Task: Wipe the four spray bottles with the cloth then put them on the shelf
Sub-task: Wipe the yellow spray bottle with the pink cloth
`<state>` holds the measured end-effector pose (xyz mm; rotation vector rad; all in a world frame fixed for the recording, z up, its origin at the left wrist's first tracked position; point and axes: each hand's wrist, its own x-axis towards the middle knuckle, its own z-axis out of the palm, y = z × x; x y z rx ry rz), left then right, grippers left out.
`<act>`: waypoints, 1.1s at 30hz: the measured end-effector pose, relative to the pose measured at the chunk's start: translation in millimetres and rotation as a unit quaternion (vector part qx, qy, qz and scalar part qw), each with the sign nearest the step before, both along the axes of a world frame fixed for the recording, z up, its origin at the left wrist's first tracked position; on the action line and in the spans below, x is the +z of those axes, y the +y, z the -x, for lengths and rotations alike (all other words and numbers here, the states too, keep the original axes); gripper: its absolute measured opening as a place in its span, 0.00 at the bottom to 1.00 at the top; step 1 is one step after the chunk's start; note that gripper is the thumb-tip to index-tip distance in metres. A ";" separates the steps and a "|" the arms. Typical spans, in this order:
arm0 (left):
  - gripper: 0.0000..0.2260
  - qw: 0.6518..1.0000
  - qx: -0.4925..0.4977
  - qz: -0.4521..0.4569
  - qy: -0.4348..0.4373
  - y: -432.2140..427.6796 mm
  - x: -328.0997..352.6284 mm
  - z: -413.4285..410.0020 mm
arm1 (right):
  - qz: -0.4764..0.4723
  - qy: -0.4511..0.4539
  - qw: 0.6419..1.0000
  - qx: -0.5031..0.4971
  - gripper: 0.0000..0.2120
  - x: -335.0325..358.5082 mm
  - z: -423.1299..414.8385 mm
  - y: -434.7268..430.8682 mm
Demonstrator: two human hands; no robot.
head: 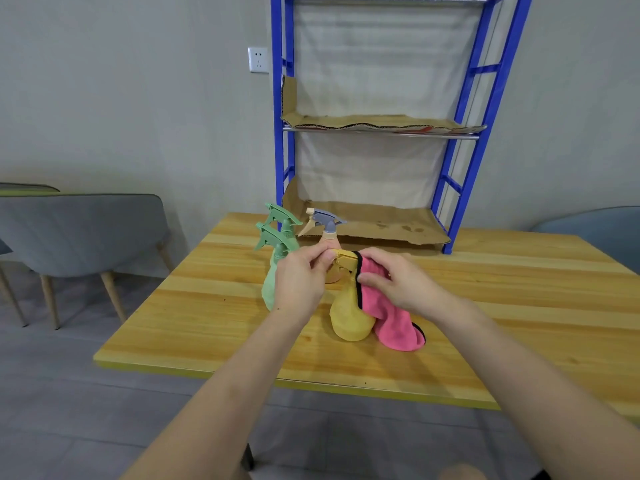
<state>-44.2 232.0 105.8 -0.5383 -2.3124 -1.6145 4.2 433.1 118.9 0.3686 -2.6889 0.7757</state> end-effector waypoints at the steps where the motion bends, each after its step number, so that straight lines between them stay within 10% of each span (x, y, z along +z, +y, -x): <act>1: 0.09 1.000 0.002 0.006 0.004 0.2 -0.6 -0.8 | 0.008 0.014 1.000 -0.014 0.13 -2.8 1.5 -3.9; 26: 0.09 0.999 0.000 -0.001 0.034 1.5 -5.6 -0.8 | 0.029 0.021 0.999 0.024 0.18 -5.1 -6.0 3.0; 33: 0.10 1.000 0.013 0.012 0.025 3.5 -4.8 -2.1 | 0.078 0.044 0.996 -0.007 0.03 3.1 3.4 -15.6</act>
